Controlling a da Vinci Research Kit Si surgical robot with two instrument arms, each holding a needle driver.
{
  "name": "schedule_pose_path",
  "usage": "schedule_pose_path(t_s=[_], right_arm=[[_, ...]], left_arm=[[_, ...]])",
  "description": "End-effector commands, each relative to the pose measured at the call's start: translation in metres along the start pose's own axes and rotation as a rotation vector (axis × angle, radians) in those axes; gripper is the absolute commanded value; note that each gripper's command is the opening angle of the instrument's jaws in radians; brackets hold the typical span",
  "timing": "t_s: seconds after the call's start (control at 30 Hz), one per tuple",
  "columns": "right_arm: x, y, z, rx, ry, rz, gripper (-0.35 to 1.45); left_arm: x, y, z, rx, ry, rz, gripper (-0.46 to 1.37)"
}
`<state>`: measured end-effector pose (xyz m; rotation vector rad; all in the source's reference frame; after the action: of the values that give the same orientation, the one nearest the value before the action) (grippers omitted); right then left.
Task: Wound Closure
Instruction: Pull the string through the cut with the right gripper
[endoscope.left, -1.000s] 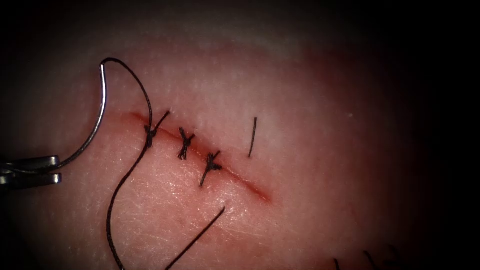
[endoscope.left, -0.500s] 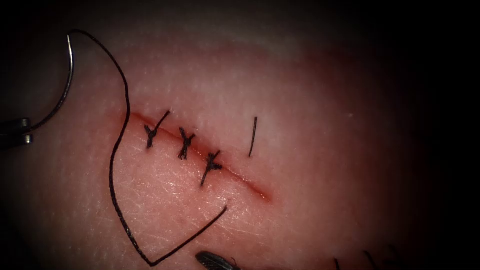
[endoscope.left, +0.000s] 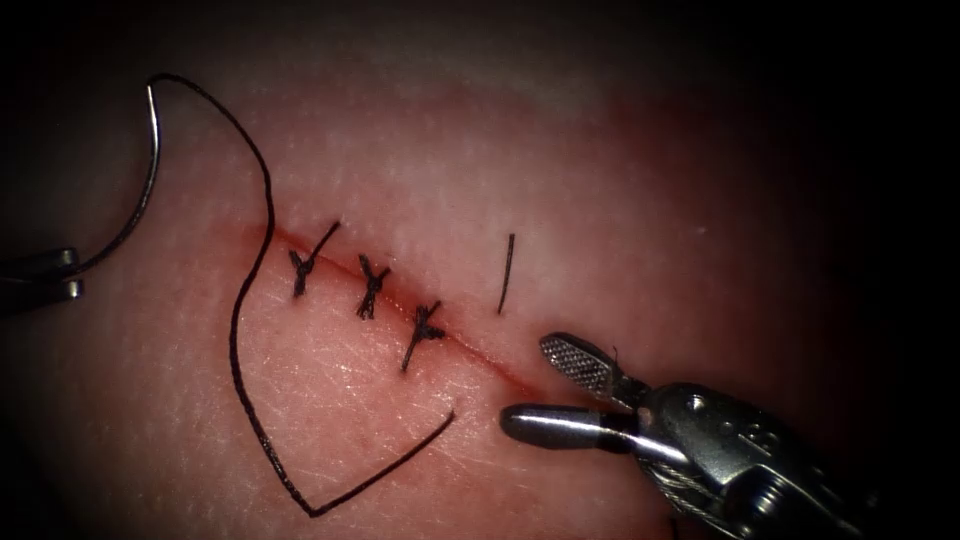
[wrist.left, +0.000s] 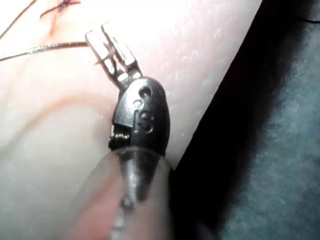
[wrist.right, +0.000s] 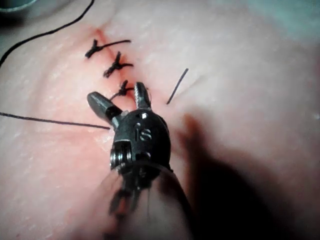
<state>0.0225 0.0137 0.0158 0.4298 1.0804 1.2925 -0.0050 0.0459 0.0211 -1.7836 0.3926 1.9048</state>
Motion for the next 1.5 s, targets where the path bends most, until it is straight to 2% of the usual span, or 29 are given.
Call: schedule_pose_path(t_s=[0.03,0.23,0.5,0.83,0.9,0.97,1.0,1.03,1.07,1.23,1.5], right_arm=[[0.0001,0.0004,0.0005,-0.01,-0.004,0.029,0.91],[0.0001,0.004,0.0034,-0.065,-0.049,0.106,0.88],[-0.0004,0.0078,0.0061,-0.123,-0.089,0.166,0.82],[-0.0013,0.0098,0.0084,-0.139,-0.098,0.211,0.79],[-0.0015,0.0099,0.0087,-0.138,-0.099,0.216,0.68],[-0.0018,0.01,0.0089,-0.142,-0.107,0.22,0.45],[-0.0019,0.01,0.009,-0.145,-0.114,0.226,0.2],[-0.002,0.01,0.009,-0.144,-0.118,0.226,0.04],[-0.0021,0.01,0.0091,-0.142,-0.118,0.232,-0.32],[-0.0017,0.0095,0.009,-0.135,-0.106,0.26,-0.35],[0.0001,0.0078,0.008,-0.069,0.011,0.271,-0.35]], left_arm=[[0.0,0.0001,0.0,-0.005,0.001,0.001,-0.35],[0.0003,0.001,0.0,-0.011,0.01,-0.008,-0.35],[0.0009,0.0017,-0.0005,-0.015,0.013,-0.008,-0.35],[0.0013,0.0023,-0.0005,-0.019,0.019,-0.008,-0.35],[0.0013,0.0024,-0.0005,-0.018,0.019,-0.008,-0.35],[0.0013,0.0024,-0.0004,-0.018,0.019,-0.008,-0.35],[0.0013,0.0024,-0.0004,-0.018,0.019,-0.008,-0.35],[0.0013,0.0025,-0.0004,-0.018,0.019,-0.008,-0.35],[0.0013,0.0025,-0.0004,-0.02,0.021,-0.008,-0.35],[0.0013,0.0024,-0.0004,-0.02,0.021,-0.008,-0.35],[0.0008,0.0021,-0.0004,-0.023,0.024,-0.007,-0.35]])
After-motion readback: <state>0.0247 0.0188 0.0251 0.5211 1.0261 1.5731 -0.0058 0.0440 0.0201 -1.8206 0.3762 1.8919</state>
